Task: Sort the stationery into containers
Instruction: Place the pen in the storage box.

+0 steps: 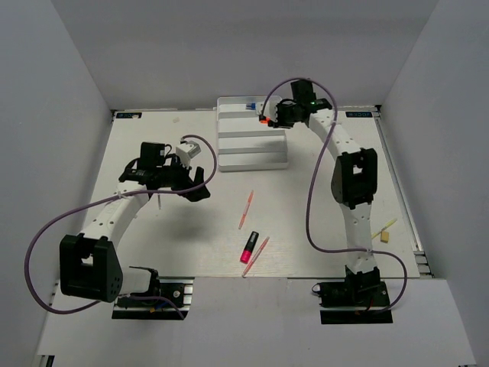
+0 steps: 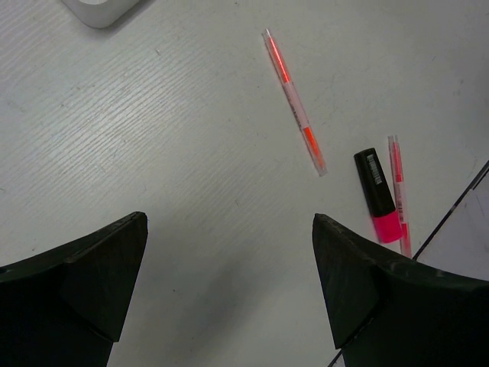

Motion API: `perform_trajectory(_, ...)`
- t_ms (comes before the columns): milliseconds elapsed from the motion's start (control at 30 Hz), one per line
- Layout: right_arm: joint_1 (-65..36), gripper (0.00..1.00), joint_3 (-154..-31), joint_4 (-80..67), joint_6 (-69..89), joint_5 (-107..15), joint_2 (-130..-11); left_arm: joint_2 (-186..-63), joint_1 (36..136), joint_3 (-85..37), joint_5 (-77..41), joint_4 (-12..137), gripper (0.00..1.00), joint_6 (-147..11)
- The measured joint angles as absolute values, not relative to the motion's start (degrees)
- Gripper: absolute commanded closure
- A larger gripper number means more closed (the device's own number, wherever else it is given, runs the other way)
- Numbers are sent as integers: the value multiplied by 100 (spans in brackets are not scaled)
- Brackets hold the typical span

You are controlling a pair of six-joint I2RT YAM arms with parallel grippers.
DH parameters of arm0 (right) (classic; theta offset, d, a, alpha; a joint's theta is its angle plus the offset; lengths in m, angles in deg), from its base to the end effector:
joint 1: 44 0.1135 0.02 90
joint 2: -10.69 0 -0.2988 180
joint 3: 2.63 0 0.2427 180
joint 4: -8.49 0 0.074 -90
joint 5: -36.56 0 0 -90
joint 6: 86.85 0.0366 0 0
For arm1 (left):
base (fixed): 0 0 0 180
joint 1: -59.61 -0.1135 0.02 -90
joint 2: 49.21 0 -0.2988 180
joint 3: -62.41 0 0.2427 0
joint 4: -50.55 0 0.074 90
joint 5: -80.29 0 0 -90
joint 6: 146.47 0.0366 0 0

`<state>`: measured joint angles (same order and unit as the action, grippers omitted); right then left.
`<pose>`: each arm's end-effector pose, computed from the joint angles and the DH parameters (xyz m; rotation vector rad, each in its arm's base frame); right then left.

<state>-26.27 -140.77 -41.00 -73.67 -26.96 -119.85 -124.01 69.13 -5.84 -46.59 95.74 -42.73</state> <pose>0.5039 0.1782 0.3014 -1.7725 1.3226 -0.0339 0.2397 -0.0625 0.2931 0.7411 2.2506 -0.7542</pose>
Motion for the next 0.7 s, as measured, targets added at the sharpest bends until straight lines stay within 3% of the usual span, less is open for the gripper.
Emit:
perform_trajectory(167, -2395, 100, -14639, -3355, -7087, -2921, -12982, -12301, 6906, -372, -4657, 9392, 2, -4433)
perform_trajectory(433, -2329, 100, -14626, -2579, -6899, -3081, -13242, -12082, 6906, -81, -4653, 9305, 2, -4538)
perform_trajectory(600, -2299, 78, -14626, -2255, -6814, -3103, -13279, -11999, 6906, -59, -4622, 9290, 2, -4542)
perform_trajectory(700, -2268, 76, -14621, -2222, -6809, -3098, -13338, -11993, 6906, -59, -4611, 9285, 2, -4542)
